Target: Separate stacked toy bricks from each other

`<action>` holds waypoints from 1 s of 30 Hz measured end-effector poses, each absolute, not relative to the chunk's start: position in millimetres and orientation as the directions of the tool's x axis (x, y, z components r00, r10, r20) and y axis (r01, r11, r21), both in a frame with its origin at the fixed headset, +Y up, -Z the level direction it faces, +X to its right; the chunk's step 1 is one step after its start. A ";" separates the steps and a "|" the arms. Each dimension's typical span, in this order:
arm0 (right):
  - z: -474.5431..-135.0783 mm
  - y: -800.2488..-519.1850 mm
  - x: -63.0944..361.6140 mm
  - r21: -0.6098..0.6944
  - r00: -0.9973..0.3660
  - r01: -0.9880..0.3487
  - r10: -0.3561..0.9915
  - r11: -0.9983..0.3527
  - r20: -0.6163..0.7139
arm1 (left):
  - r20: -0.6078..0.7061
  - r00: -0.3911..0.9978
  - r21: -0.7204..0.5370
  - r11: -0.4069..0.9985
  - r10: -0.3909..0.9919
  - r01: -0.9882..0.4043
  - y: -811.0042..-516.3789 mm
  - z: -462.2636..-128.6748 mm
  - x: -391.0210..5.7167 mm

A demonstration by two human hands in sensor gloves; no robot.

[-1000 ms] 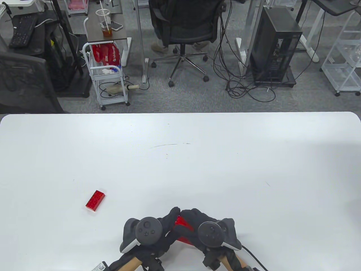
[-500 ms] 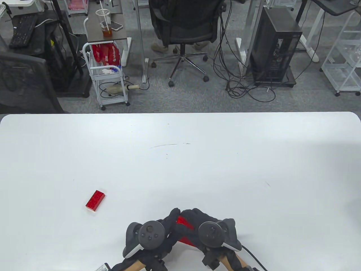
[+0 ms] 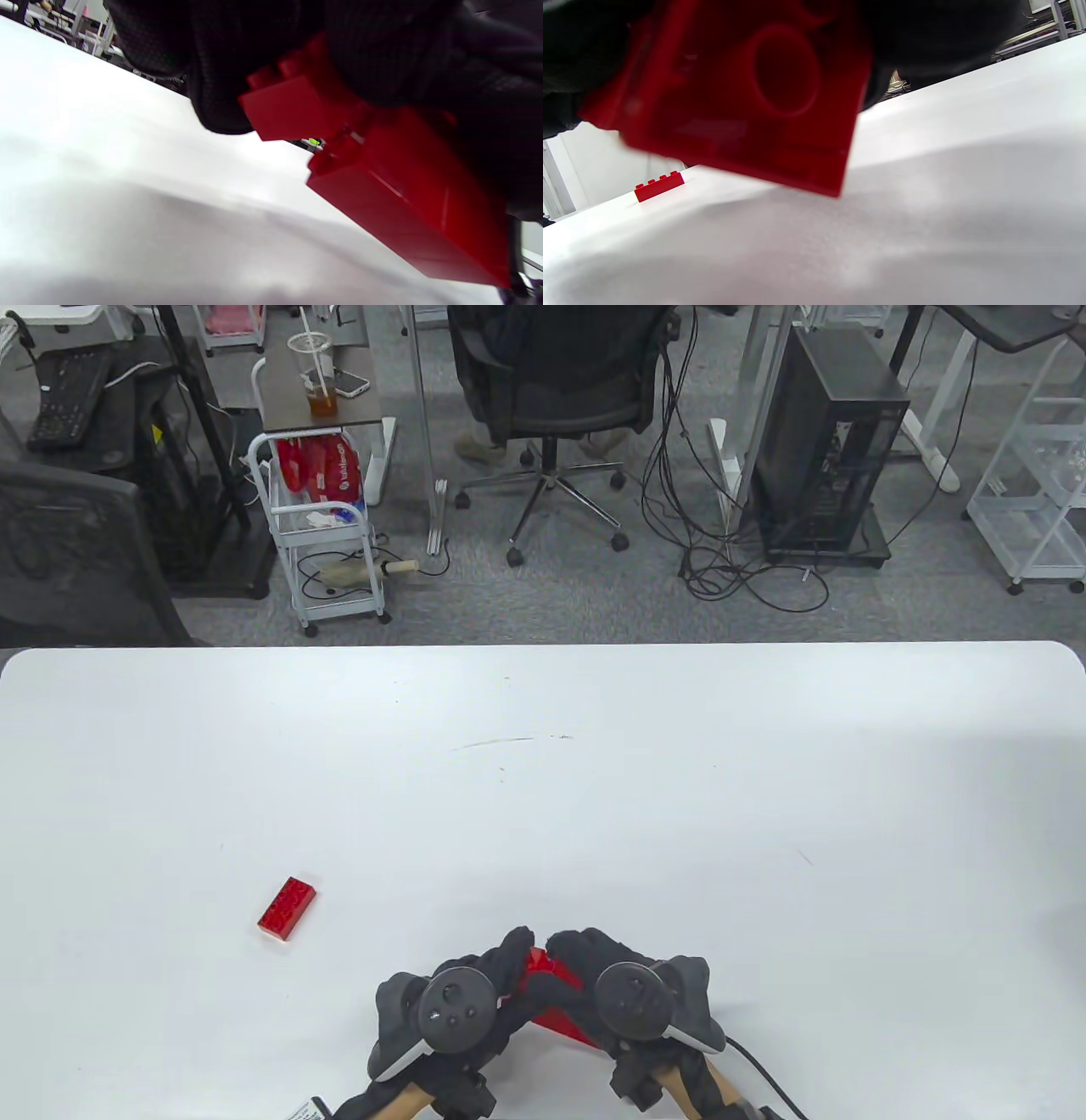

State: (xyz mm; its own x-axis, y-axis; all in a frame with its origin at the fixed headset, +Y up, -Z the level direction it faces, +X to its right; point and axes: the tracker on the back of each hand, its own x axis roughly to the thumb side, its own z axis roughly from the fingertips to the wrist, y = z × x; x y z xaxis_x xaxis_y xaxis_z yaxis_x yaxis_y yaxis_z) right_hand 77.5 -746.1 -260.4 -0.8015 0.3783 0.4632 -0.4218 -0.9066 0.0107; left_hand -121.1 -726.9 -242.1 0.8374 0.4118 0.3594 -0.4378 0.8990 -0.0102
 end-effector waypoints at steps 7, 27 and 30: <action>-267.0 -750.3 84.8 0.004 -0.824 -0.401 0.363 -0.916 0.436 | 0.289 0.885 0.024 0.921 0.366 -0.389 -729.5 -250.1 -130.8; -269.3 -747.3 93.3 -0.003 -0.815 -0.434 0.391 -0.901 0.428 | 0.061 0.996 0.150 0.986 0.058 -0.067 -738.1 -272.8 -152.0; -269.3 -747.2 94.0 0.002 -0.811 -0.438 0.397 -0.899 0.429 | 0.031 0.999 0.136 0.990 0.032 -0.036 -740.0 -276.6 -155.9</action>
